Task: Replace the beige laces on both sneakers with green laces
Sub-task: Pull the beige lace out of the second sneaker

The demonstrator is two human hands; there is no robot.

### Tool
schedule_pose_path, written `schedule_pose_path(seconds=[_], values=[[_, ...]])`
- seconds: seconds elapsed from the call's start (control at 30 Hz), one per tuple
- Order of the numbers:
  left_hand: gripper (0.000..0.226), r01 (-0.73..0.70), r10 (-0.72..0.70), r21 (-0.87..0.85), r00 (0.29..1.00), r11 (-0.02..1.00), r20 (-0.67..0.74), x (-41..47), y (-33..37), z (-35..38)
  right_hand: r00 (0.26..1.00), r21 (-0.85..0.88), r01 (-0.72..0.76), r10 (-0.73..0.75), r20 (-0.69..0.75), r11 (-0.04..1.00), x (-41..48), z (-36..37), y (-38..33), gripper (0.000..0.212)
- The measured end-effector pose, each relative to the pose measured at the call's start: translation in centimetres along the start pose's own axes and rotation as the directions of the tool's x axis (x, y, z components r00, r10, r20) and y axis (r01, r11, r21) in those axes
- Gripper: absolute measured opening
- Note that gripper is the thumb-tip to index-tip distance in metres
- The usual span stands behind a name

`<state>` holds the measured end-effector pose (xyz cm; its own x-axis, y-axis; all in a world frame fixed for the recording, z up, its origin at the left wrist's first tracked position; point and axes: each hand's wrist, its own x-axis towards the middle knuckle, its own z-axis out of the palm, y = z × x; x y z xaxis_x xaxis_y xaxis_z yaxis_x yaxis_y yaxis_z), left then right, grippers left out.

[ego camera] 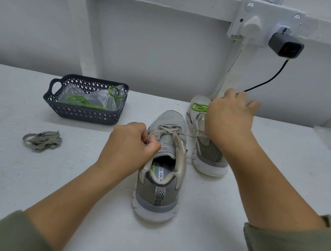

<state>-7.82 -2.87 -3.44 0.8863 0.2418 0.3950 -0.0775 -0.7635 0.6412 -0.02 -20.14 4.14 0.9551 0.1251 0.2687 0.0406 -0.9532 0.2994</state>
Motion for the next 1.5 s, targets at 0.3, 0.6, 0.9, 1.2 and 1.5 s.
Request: schedule_pose_path(seconds=[0.3,0.6,0.9,1.2,1.5], values=[[0.040,-0.032,0.034,-0.061,0.999,0.998,0.026,1.6,-0.5,-0.8,0.958,0.116,0.282,-0.286,0.022,0.953,0.7,2.3,-2.4,0.024],[0.014,-0.312,0.240,0.037,0.796,0.950,0.555,8.7,-1.0,0.9,0.918,0.460,0.260,-0.365,0.156,0.849,-2.9,0.3,-2.0,0.022],[0.010,-0.107,0.085,0.047,0.937,0.993,0.340,8.5,-2.2,3.1,0.926,0.508,0.321,-0.377,0.008,0.799,-3.8,1.3,-2.8,0.019],[0.024,-0.319,0.287,-0.027,0.810,0.948,0.512,8.9,-1.3,1.5,0.963,0.550,0.230,-0.268,-0.012,0.803,-4.5,2.0,-3.2,0.017],[0.021,0.079,-0.042,0.309,0.991,0.948,-0.124,8.6,-2.7,2.8,0.981,0.566,0.155,-0.195,0.010,0.809,-4.9,2.4,-3.2,0.019]])
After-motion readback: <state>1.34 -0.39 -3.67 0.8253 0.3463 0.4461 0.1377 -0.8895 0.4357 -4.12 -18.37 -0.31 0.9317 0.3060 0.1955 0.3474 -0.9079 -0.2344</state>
